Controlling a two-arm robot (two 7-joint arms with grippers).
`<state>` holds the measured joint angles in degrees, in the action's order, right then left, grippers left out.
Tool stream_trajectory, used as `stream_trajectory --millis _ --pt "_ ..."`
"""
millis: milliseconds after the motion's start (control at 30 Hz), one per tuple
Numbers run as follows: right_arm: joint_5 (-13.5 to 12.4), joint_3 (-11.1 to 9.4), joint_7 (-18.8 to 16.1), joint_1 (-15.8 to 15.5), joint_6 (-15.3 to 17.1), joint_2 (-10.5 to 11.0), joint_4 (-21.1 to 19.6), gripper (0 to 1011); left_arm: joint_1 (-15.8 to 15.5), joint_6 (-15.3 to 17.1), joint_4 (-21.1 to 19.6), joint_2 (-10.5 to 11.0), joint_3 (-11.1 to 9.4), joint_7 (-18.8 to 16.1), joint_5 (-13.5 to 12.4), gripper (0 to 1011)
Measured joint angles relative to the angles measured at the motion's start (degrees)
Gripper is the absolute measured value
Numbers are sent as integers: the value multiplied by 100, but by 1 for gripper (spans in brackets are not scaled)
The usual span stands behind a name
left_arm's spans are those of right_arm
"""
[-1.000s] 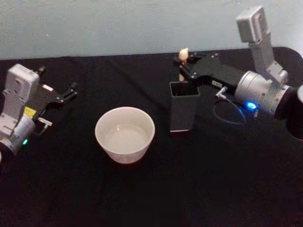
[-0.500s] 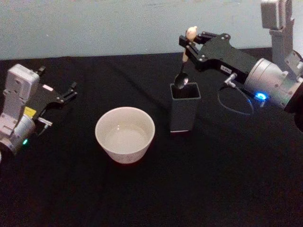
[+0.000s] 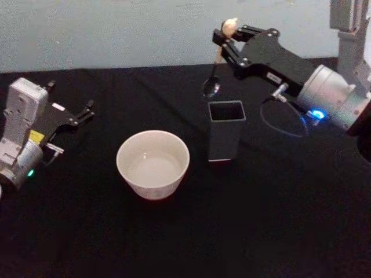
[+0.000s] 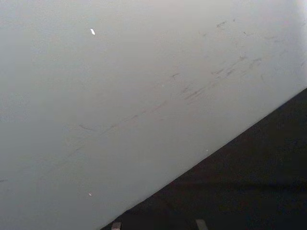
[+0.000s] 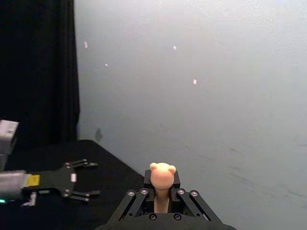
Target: Pick up the stirring spoon with one hand, stir inside the cup, then place it back in its original position.
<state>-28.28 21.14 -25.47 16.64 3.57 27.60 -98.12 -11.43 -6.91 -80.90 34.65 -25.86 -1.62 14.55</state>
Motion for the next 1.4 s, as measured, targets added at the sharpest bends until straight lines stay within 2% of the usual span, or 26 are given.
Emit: stream_trajectory --millis 300,533,767,1167,1400 --pt "47 342 -255 67 -192 -118 167 174 0 0 0 0 0 0 0 1001" --pt "141 589 -385 -3 -505 -249 354 174 0 0 0 0 0 0 0 1001" --pt "216 730 -514 -88 -828 -369 508 174 0 0 0 0 0 0 0 1001" --pt "250 912 -775 -219 -1156 -444 676 174 0 0 0 0 0 0 0 1001" --pt "483 1024 -789 -265 -1479 -590 998 174 0 0 0 0 0 0 0 1001"
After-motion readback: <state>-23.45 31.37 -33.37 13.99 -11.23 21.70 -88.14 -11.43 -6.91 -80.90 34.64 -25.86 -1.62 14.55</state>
